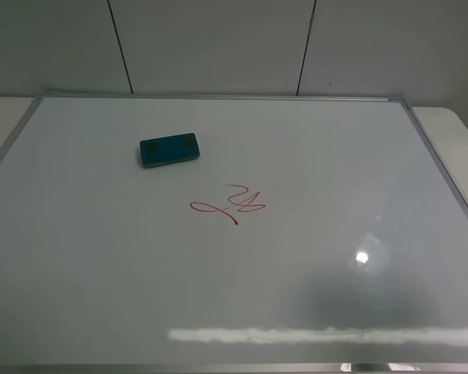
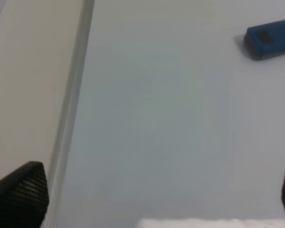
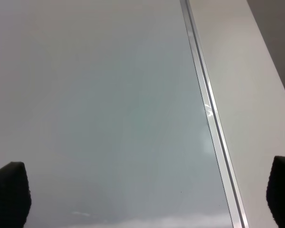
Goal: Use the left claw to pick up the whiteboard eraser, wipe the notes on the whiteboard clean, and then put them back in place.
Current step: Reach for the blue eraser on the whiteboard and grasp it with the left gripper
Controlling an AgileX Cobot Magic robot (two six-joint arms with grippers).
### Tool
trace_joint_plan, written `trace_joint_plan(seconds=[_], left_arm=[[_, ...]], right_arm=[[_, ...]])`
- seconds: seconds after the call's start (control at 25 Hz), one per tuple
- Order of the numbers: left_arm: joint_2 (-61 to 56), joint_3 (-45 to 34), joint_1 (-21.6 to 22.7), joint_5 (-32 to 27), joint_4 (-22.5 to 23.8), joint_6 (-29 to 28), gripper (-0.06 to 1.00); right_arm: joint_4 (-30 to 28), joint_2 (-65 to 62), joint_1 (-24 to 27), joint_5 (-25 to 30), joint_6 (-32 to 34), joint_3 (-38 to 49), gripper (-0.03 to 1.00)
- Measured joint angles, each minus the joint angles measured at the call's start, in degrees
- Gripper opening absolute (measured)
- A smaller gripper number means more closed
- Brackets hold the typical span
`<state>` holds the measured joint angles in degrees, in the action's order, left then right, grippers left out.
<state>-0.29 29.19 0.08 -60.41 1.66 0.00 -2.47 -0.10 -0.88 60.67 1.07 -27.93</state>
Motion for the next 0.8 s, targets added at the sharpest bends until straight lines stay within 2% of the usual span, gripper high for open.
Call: trace_joint_plan(seconds=[0.6, 0.8], left_arm=[[0.1, 0.0, 0.0, 0.0, -0.4, 0.0, 0.99], [4.1, 0.2, 0.0, 0.4, -1.7, 2.8, 0.99]], right_arm=[[0.0, 0.0, 0.0, 0.0, 0.0, 0.0, 0.99], [0.0, 0.0, 0.0, 0.0, 0.0, 0.0, 0.99]])
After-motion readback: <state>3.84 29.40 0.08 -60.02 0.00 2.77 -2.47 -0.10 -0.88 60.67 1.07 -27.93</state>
